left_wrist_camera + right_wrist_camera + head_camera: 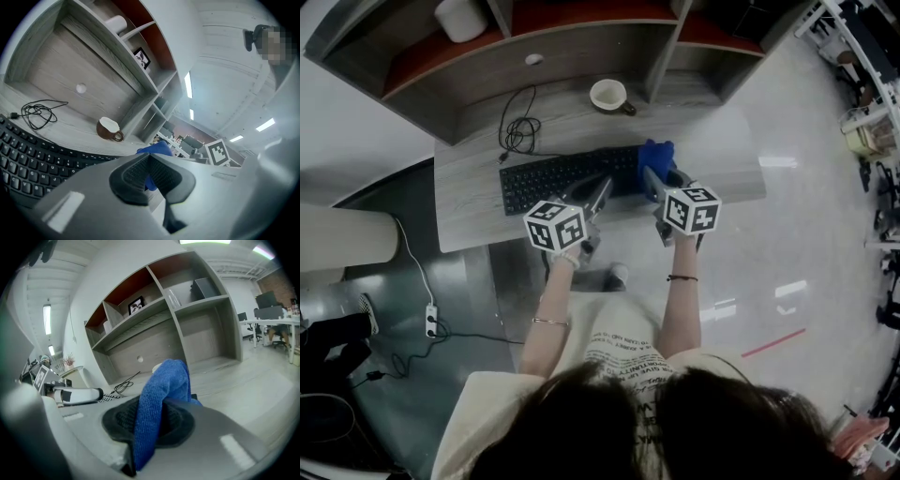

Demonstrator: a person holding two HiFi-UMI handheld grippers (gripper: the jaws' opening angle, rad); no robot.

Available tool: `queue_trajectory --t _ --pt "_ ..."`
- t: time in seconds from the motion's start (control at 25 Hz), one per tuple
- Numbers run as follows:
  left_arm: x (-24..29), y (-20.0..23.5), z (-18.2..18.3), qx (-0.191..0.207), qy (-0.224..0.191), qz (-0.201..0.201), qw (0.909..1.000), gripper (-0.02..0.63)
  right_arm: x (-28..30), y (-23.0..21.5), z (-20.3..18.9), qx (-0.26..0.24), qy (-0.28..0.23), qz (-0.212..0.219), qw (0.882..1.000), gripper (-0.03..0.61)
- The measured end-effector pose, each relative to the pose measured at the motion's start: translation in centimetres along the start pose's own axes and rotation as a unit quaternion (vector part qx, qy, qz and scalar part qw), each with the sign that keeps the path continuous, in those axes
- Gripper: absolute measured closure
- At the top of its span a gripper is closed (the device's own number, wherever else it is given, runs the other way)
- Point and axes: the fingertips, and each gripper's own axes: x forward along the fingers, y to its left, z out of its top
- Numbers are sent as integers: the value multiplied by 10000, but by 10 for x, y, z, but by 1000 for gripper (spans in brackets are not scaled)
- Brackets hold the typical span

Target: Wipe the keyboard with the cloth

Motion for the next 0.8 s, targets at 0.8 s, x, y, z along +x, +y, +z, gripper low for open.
queue_trajectory --t 0.8 --pt "-32 16 9 -31 -52 13 10000 626 11 27 -5 27 19 -64 10000 520"
